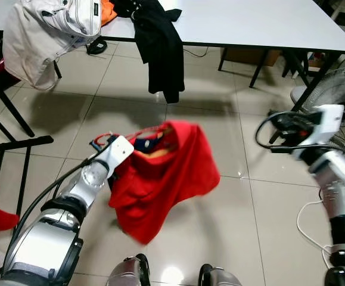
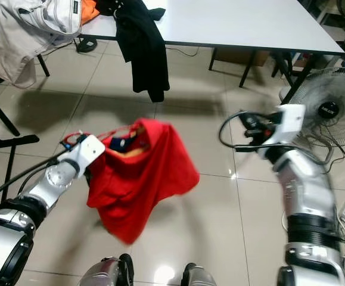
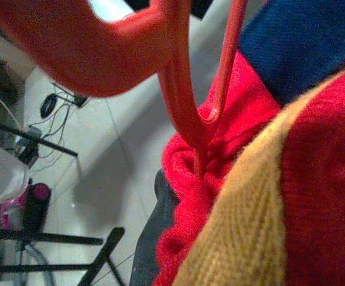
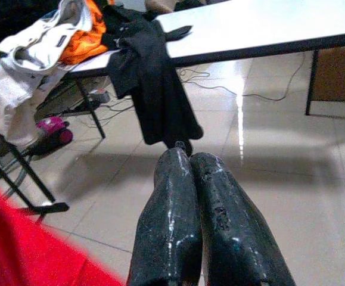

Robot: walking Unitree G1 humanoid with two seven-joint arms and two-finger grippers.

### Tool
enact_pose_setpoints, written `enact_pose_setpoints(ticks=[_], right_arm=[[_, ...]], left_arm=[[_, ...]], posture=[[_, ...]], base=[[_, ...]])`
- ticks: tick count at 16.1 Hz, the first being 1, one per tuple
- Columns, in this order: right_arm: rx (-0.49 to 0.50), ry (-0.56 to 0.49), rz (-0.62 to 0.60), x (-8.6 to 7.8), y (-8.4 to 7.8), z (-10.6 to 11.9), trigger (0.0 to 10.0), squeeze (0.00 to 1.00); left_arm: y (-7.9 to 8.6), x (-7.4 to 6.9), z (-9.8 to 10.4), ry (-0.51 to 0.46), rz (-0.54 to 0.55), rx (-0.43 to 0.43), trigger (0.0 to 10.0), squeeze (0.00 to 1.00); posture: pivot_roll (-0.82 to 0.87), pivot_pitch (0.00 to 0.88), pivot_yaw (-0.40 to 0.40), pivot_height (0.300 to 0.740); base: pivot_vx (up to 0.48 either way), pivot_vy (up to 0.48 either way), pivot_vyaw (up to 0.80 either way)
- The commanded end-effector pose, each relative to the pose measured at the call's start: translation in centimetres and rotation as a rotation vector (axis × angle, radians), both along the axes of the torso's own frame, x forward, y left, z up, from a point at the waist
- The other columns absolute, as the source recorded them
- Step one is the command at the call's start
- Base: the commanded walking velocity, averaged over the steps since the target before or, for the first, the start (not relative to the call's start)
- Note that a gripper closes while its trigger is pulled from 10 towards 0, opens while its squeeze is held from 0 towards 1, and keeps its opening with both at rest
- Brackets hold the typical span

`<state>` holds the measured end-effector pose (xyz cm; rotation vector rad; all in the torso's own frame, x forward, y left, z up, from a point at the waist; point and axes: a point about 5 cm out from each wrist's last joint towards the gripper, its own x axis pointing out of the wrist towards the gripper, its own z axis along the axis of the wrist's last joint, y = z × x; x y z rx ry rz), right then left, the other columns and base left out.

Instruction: Hang hanger

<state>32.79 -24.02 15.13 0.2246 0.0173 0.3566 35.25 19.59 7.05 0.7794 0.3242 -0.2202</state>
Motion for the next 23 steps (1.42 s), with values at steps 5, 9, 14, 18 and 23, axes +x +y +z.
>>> enact_pose_setpoints(ticks=[5, 9, 14, 18, 23], right_arm=[[-0.084, 0.068, 0.122, -0.3, 2.2, -2.1, 10.0, 1.00], [-0.153, -0.064, 0.211, 0.0, 4.7, 0.0, 10.0, 1.00], [-0.295, -0.173, 0.177, -0.1, 9.2, -1.5, 10.0, 0.00], [-0.298, -0.279, 0.181, -0.5, 12.5, -1.1, 10.0, 0.00], [-0.343, -0.376, 0.213, -1.9, 14.6, -0.1, 10.0, 0.00]], left_arm=[[-0.8, 0.8, 1.4, -0.017, -0.067, -0.025, 10.0, 0.00], [-1.1, 1.2, 2.3, -0.053, -0.076, -0.035, 10.0, 0.00], [-2.9, 0.7, 1.5, -0.055, -0.097, -0.112, 10.0, 0.00], [-3.5, 0.3, 1.0, -0.042, -0.115, -0.117, 10.0, 0.00], [-3.6, 0.0, 0.6, -0.032, -0.121, -0.109, 10.0, 0.00]], posture=[[-0.11, 0.104, -0.023, 0.740], [-0.10, 0.111, -0.027, 0.740], [-0.11, 0.120, -0.032, 0.740], [-0.10, 0.119, -0.030, 0.740], [-0.09, 0.107, -0.039, 0.740]], base=[[0.000, 0.000, 0.00], [0.000, 0.000, 0.00], [0.000, 0.000, 0.00], [0.000, 0.000, 0.00], [0.000, 0.000, 0.00]])
